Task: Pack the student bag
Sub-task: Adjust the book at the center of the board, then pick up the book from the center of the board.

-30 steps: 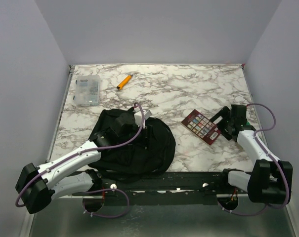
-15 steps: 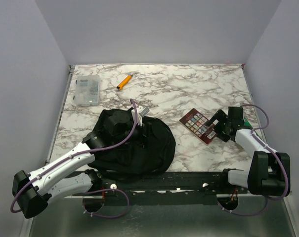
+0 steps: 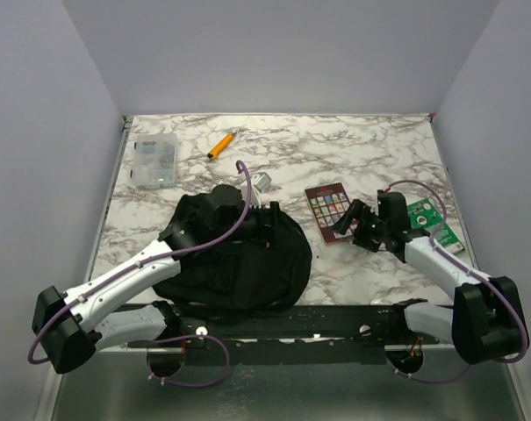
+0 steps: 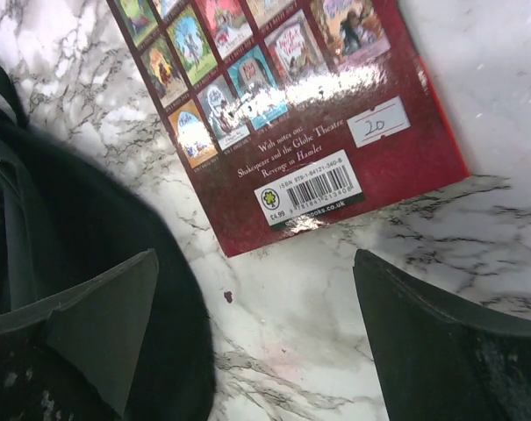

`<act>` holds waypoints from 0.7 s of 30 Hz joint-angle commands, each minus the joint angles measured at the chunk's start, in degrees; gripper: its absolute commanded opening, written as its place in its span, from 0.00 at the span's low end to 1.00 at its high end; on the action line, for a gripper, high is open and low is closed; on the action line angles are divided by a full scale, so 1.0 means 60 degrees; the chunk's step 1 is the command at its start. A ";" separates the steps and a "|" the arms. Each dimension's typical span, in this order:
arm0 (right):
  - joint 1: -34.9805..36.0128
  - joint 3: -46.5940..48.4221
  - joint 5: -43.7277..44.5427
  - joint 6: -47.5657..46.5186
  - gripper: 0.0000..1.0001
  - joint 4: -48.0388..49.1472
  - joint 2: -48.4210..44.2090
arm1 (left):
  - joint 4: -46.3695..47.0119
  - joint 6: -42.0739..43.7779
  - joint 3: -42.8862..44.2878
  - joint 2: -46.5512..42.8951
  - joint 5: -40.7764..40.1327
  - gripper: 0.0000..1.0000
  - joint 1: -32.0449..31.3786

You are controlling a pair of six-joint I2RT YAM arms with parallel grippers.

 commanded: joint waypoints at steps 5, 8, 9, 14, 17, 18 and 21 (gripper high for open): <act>-0.0007 0.1611 0.2407 -0.1367 1.00 -0.1411 -0.0240 | 0.0621 -0.2494 0.2007 0.2739 -0.1224 0.69 -0.0692; 0.0001 0.2118 0.3377 -0.1514 1.00 -0.1310 0.0322 | 0.0595 -0.3737 0.2501 0.3871 -0.1515 0.68 -0.0987; 0.0001 0.2242 0.3499 -0.1553 1.00 -0.1189 0.0497 | 0.0558 -0.4091 0.2675 0.4224 -0.1602 0.67 -0.1103; -0.0356 0.2626 0.2220 -0.1474 1.00 -0.0556 0.1671 | -0.1078 -0.5581 0.3745 0.5641 -0.3054 0.69 -0.1676; -0.0732 0.2540 0.0832 -0.1272 0.99 0.0009 0.2293 | -0.1563 -0.6418 0.3922 0.6225 -0.3437 0.69 -0.1806; -0.0749 0.2532 0.0778 -0.1282 0.98 0.0086 0.2416 | -0.1573 -0.6555 0.3990 0.6475 -0.3436 0.69 -0.1792; -0.0849 0.2391 0.0752 -0.1343 0.95 0.0194 0.2537 | -0.1637 -0.6295 0.4588 0.7293 -0.3561 0.67 -0.1769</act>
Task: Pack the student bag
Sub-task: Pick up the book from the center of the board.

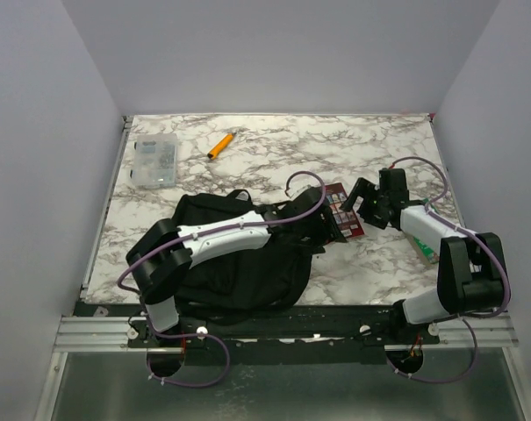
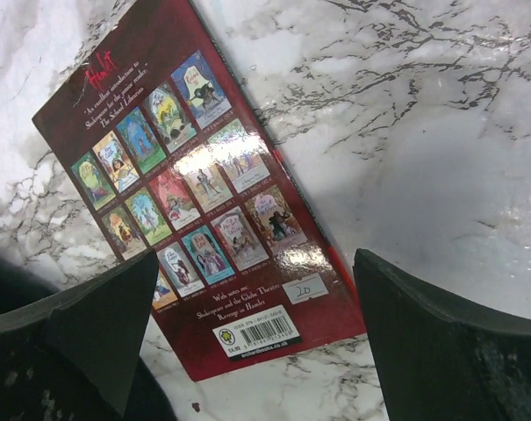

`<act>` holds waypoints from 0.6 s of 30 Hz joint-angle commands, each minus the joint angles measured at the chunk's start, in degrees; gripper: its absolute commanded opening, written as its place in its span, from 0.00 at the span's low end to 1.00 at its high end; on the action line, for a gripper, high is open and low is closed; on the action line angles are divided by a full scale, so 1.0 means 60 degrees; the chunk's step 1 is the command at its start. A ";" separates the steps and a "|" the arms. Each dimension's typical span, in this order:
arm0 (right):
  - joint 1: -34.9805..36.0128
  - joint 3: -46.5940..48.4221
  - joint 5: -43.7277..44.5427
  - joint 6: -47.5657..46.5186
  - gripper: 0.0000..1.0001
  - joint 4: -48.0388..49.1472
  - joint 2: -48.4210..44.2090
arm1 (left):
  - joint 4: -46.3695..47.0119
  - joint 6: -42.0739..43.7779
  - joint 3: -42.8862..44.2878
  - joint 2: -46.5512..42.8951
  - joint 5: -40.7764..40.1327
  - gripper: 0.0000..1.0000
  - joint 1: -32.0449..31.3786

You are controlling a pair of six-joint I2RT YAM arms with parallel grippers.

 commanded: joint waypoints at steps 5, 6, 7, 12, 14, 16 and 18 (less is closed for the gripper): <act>-0.0427 -0.0370 -0.1067 -0.0122 0.86 0.0780 0.0006 | -0.1407 -0.0051 0.1843 0.1990 -0.1512 0.57 0.0150; -0.0477 -0.0388 -0.1163 -0.0138 0.82 0.0826 0.0005 | -0.1469 -0.0039 0.1883 0.2083 -0.1646 0.55 0.0164; -0.0510 -0.0390 -0.1203 -0.0144 0.81 0.0857 0.0035 | -0.1488 0.0011 0.1882 0.2155 -0.1828 0.51 0.0179; -0.0664 -0.0351 -0.1222 -0.0175 0.69 0.0916 0.0199 | -0.1848 0.0384 0.2089 0.2525 -0.2673 0.47 0.0285; -0.0658 -0.0340 -0.1287 -0.0201 0.68 0.0949 0.0297 | -0.1834 0.0250 0.2058 0.2694 -0.2440 0.48 0.0404; -0.0661 -0.0391 -0.1310 -0.0241 0.68 0.1045 0.0365 | -0.1842 0.0189 0.2157 0.2946 -0.2083 0.49 0.0522; -0.0666 -0.0468 -0.1488 -0.0257 0.68 0.1213 0.0444 | -0.1822 0.0085 0.2195 0.3110 -0.2005 0.49 0.0561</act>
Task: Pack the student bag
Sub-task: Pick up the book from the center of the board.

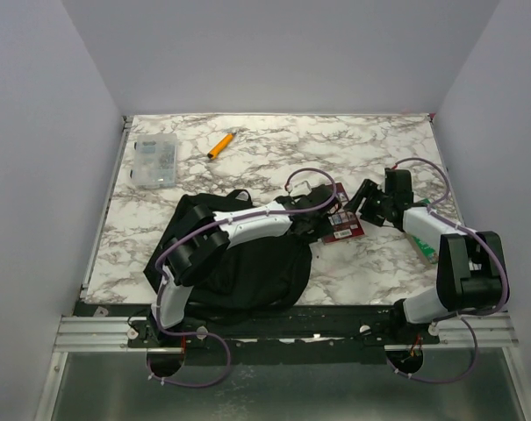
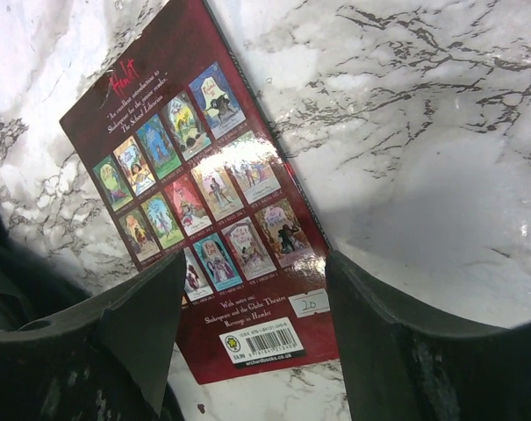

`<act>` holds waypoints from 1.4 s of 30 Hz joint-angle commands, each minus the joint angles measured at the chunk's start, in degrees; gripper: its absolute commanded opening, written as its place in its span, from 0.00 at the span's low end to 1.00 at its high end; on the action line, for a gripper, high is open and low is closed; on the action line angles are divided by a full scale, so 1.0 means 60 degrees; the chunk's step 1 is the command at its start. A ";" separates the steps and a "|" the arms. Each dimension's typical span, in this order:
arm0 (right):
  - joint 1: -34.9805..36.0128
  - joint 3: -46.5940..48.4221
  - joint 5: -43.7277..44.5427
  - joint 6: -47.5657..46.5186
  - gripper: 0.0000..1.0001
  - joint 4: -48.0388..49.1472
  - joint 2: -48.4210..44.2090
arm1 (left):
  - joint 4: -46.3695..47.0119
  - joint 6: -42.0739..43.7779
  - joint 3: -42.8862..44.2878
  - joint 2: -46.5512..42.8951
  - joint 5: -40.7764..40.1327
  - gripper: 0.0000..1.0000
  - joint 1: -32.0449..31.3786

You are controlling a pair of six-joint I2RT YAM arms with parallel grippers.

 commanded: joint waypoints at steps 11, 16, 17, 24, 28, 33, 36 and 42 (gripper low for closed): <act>-0.0050 -0.0223 -0.1129 -0.0031 0.67 0.0603 0.0789 | -0.0197 0.0174 0.1224 0.1399 0.0790 0.50 0.0376; -0.0051 -0.0290 -0.1247 -0.0007 0.67 0.0638 0.0820 | -0.0037 0.0575 0.1574 0.1532 0.1467 0.45 0.0405; -0.0050 -0.0299 -0.1315 -0.0007 0.67 0.0635 0.0833 | -0.0029 0.0674 0.1595 0.1454 0.1476 0.44 0.0419; -0.0050 -0.0631 -0.1706 0.0085 0.66 0.0683 0.0653 | 0.0455 0.1811 0.1470 0.0706 0.1286 0.21 0.0511; -0.0043 -0.0673 -0.1362 0.0073 0.68 0.0322 0.0143 | 0.0913 0.1842 0.0976 0.0444 0.1684 0.04 0.0735; -0.0065 -0.0723 -0.0126 0.0508 0.80 -0.0399 -0.1007 | 0.1428 0.1678 0.0415 0.0286 0.2112 0.00 0.0958; -0.0376 -0.1091 0.0013 0.1181 0.89 -0.0528 -0.1785 | 0.1589 0.1658 0.0303 0.0198 0.2224 0.00 0.0988; -0.1249 -0.2283 -0.1540 0.2235 0.90 0.0233 -0.2791 | 0.1755 0.1701 0.0217 0.0201 0.2469 0.00 0.1021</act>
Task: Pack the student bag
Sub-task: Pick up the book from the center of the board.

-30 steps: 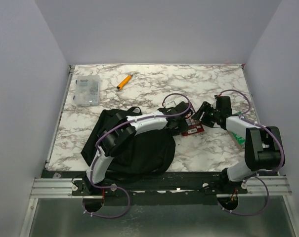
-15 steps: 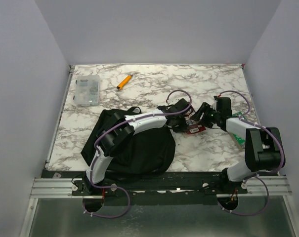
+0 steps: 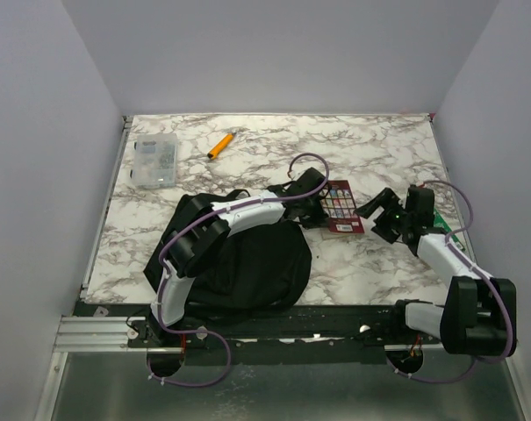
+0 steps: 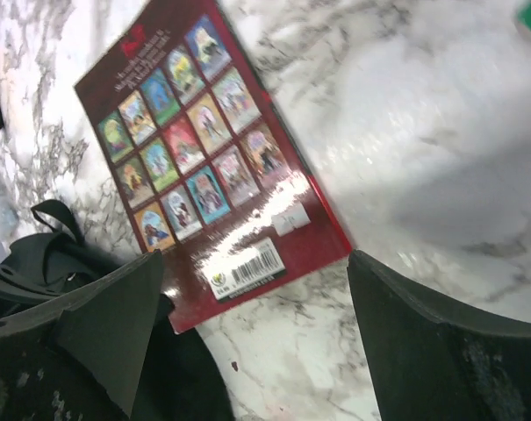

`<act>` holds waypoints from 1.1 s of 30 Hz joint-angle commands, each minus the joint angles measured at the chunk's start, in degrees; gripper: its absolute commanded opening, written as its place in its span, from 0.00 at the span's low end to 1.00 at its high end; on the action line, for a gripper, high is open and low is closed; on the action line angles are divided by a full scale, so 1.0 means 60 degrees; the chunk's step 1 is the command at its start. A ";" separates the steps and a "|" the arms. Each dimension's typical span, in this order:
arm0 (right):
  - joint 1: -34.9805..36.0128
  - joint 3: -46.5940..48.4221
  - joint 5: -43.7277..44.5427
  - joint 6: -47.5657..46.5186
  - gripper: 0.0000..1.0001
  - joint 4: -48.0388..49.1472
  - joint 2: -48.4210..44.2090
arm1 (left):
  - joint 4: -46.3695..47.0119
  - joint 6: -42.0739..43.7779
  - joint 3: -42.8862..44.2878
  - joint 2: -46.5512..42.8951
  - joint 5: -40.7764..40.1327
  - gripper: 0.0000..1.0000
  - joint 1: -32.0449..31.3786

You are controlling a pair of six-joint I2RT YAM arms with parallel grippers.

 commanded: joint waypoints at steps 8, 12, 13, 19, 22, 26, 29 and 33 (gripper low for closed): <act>-0.0269 -0.1315 -0.2127 0.1462 0.87 0.0653 0.0131 | 0.0783 -0.0103 -0.0483 -0.0596 0.0804 0.00 0.0005; -0.0270 -0.2558 -0.2696 0.3431 0.86 0.2325 -0.0485 | 0.0968 -0.0304 -0.0616 -0.0707 0.1072 0.00 0.0030; -0.0258 -0.2786 -0.2816 0.3896 0.86 0.2670 -0.0600 | 0.0999 -0.0346 -0.0658 -0.0723 0.1138 0.00 0.0030; -0.0259 -0.3731 -0.3170 0.5919 0.83 0.4400 -0.0684 | 0.1249 -0.0536 -0.0921 -0.0908 0.1419 0.00 0.0016; -0.0261 -0.4129 -0.3312 0.6728 0.77 0.5351 -0.0493 | 0.1331 -0.0589 -0.1042 -0.0987 0.1487 0.00 -0.0012; -0.0263 -0.4518 -0.3531 0.7639 0.73 0.6257 -0.0292 | 0.1398 -0.0618 -0.1092 -0.1041 0.1540 0.00 -0.0050; -0.0265 -0.4805 -0.3334 0.8181 0.73 0.6690 -0.0284 | 0.1451 -0.0652 -0.1113 -0.1037 0.1574 0.00 -0.0103; -0.0267 -0.4861 -0.3086 0.8603 0.69 0.6922 -0.0227 | 0.1522 -0.0723 -0.1171 -0.1075 0.1619 0.00 -0.0172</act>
